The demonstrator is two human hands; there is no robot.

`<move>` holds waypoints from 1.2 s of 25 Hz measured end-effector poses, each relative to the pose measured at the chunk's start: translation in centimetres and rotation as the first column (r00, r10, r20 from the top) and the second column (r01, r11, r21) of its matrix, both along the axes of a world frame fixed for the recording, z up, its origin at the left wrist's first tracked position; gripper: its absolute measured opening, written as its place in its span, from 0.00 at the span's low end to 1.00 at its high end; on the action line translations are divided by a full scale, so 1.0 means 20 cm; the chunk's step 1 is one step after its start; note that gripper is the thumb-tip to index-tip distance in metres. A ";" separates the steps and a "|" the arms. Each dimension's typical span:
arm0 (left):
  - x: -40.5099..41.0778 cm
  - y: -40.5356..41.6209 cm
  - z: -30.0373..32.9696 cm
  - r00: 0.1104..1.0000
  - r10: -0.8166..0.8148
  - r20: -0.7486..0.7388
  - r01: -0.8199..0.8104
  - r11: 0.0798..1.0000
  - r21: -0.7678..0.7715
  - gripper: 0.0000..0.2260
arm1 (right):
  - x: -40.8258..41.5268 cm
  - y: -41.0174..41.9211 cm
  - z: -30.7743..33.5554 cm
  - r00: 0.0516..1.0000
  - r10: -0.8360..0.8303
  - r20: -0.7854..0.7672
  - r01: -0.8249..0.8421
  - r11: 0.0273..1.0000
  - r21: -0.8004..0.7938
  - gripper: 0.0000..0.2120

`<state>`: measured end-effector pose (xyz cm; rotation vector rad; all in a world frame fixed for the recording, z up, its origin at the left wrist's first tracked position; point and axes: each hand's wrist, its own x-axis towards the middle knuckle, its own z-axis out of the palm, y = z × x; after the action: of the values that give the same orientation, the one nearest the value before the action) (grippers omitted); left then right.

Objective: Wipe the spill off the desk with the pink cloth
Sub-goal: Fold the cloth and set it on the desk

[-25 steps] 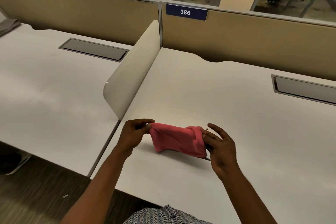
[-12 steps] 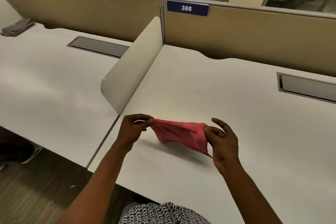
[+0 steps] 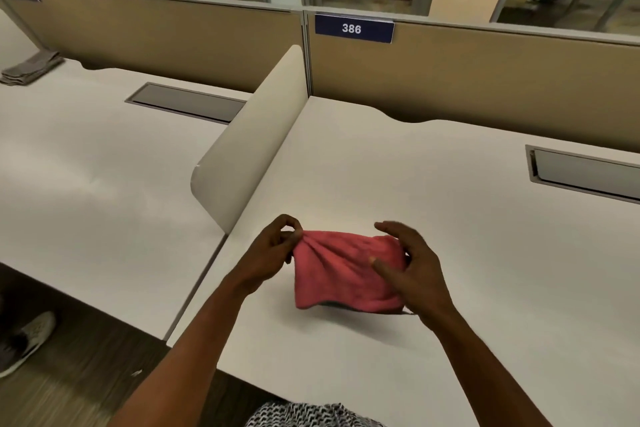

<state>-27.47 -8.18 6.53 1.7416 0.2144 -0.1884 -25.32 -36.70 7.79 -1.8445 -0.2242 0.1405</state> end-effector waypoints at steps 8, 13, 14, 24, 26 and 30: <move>0.16 0.13 0.02 0.991 0.024 0.129 -0.033 0.997 0.066 0.13 | 0.23 0.05 0.06 0.982 0.120 0.148 -0.011 0.812 -0.584 0.01; 0.24 0.14 -0.02 0.991 0.087 -0.099 -0.111 0.958 -0.265 0.20 | 0.34 0.14 0.03 0.975 0.135 -0.176 -0.156 0.981 -0.115 0.09; 0.25 0.15 -0.03 0.989 0.051 -0.140 -0.090 0.953 -0.288 0.24 | 0.37 0.16 0.01 0.975 0.122 -0.185 -0.146 0.982 -0.122 0.10; 0.57 0.18 -0.23 0.884 0.095 -0.458 -0.225 0.945 -0.239 0.39 | 0.71 0.24 -0.19 0.805 -0.022 -0.592 0.066 0.996 0.052 0.23; 0.73 0.20 -0.20 0.917 0.166 -0.364 -0.251 0.947 -0.200 0.35 | 0.82 0.24 -0.19 0.832 0.017 -0.554 0.020 0.998 0.061 0.29; 1.11 0.24 -0.11 0.969 0.235 -0.079 -0.232 0.972 0.043 0.17 | 1.13 0.37 -0.18 0.917 -0.063 -0.394 0.067 0.998 -0.002 0.22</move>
<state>-5.25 -3.46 4.32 1.7272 0.4838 -0.0857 -2.78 -29.37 4.16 -1.7675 0.1186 0.4584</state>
